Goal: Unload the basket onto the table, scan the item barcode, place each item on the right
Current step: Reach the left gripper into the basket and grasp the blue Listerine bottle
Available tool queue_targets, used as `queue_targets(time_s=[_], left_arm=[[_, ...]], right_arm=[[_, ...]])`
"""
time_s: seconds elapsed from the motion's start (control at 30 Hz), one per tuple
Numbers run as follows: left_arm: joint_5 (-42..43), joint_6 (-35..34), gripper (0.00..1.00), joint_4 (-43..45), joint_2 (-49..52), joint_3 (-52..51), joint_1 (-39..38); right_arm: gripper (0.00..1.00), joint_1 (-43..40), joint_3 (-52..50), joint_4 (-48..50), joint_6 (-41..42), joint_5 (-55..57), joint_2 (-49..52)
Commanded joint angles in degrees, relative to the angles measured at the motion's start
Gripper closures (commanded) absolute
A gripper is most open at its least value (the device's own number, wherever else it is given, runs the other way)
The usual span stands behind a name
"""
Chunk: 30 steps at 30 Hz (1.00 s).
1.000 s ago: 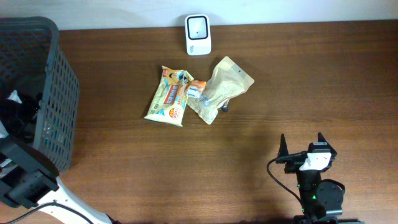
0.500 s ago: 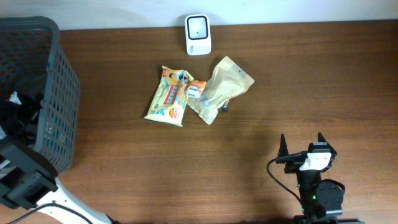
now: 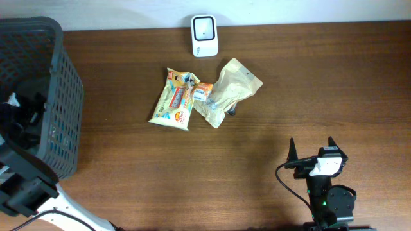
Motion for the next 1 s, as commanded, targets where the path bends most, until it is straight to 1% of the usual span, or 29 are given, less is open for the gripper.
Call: queue_targets(time_s=[0.0, 0.03, 0.1, 0.17, 0.23, 0.33, 0.47, 0.53, 0.63, 0.73, 0.8, 0.87, 0.97], left_arm=[[-4.31, 0.07, 0.00, -4.00, -1.42, 11.37, 0.85], [-6.05, 0.02, 0.01, -3.96, -1.90, 14.60, 0.61], [-5.99, -1.92, 0.01, -3.91, -3.32, 17.79, 0.37], [-6.60, -2.27, 0.00, -3.93, -4.46, 20.70, 0.33], [-11.65, -2.58, 0.00, -3.93, -6.14, 20.79, 0.33], [-12.50, -2.93, 0.00, -3.93, -7.98, 19.63, 0.35], [-14.56, -5.33, 0.01, -3.93, -11.63, 15.78, 0.33], [-14.29, -7.21, 0.01, -3.93, -13.66, 10.47, 0.04], [-13.46, -7.21, 0.00, -3.93, -14.08, 5.20, -0.79], [-10.88, -7.87, 0.01, -2.69, -14.08, -0.57, -1.68], [-10.73, -11.32, 0.02, 1.20, -14.08, -4.68, -1.77], [-10.73, -14.62, 0.06, 4.66, -14.05, -7.04, -1.42], [-10.69, -19.04, 0.11, 6.67, -14.05, -8.55, -1.16]], right_arm=[[0.01, 0.26, -0.48, -0.22, 0.44, 0.07, -0.39], [0.02, 0.26, -0.48, -0.22, 0.44, 0.07, -0.39], [0.02, 0.26, -0.48, -0.22, 0.44, 0.07, -0.39], [0.02, 0.26, -0.48, -0.22, 0.44, 0.07, -0.39], [0.02, 0.26, -0.48, -0.22, 0.44, 0.07, -0.39], [0.01, 0.26, -0.48, -0.22, 0.44, 0.07, -0.39], [0.02, 0.26, -0.48, -0.22, 0.44, 0.07, -0.39], [0.02, 0.26, -0.48, -0.22, 0.44, 0.07, -0.39], [0.02, 0.26, -0.48, -0.22, 0.44, 0.07, -0.39], [0.02, 0.26, -0.48, -0.22, 0.44, 0.07, -0.39], [0.01, 0.26, -0.48, -0.22, 0.44, 0.07, -0.39], [0.02, 0.26, -0.48, -0.22, 0.44, 0.07, -0.39], [0.02, 0.26, -0.48, -0.22, 0.44, 0.07, -0.39]])
